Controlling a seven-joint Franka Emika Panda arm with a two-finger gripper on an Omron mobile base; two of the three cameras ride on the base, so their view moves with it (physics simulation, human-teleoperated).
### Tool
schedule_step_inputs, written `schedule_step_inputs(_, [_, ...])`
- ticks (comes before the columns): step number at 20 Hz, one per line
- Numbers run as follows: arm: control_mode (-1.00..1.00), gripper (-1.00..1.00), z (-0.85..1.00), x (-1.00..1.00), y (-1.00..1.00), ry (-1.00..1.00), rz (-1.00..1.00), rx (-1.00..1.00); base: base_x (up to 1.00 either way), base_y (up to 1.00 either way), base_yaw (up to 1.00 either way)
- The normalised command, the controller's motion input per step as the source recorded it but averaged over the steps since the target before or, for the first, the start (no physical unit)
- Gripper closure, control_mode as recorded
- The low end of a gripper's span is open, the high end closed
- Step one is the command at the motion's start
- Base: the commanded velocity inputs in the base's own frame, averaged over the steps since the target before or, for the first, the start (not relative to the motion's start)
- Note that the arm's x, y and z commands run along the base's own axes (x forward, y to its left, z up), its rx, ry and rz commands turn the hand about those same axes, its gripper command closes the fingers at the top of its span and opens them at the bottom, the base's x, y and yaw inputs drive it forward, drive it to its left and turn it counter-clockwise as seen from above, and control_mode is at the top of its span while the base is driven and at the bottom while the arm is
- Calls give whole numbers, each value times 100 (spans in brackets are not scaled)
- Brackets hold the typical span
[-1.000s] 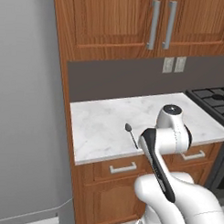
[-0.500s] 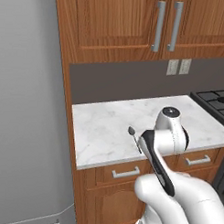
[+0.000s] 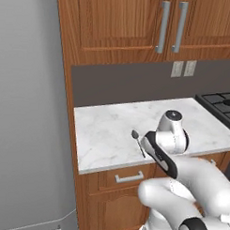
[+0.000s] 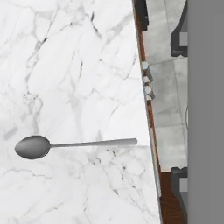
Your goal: Take the fork and place it on the left side of the plate. Then take the spoon and place it on the right side of the plate. Make sure they're directly next to the plate.
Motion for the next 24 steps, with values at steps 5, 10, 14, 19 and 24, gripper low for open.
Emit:
schedule_step_inputs(5, [-100,-100,-3,64,0,3,0,0,0,0,0])
schedule_step_inputs(10, [-100,-100,-4,56,2,8,0,0,0,0,0])
schedule_step_inputs(14, [-100,-100,-6,51,5,10,0,0,0,0,0])
schedule_step_inputs(19, [-100,-100,-13,36,11,8,-1,0,0,0,0])
schedule_step_inputs(24, [-100,-100,-26,24,23,8,-3,0,0,0,0])
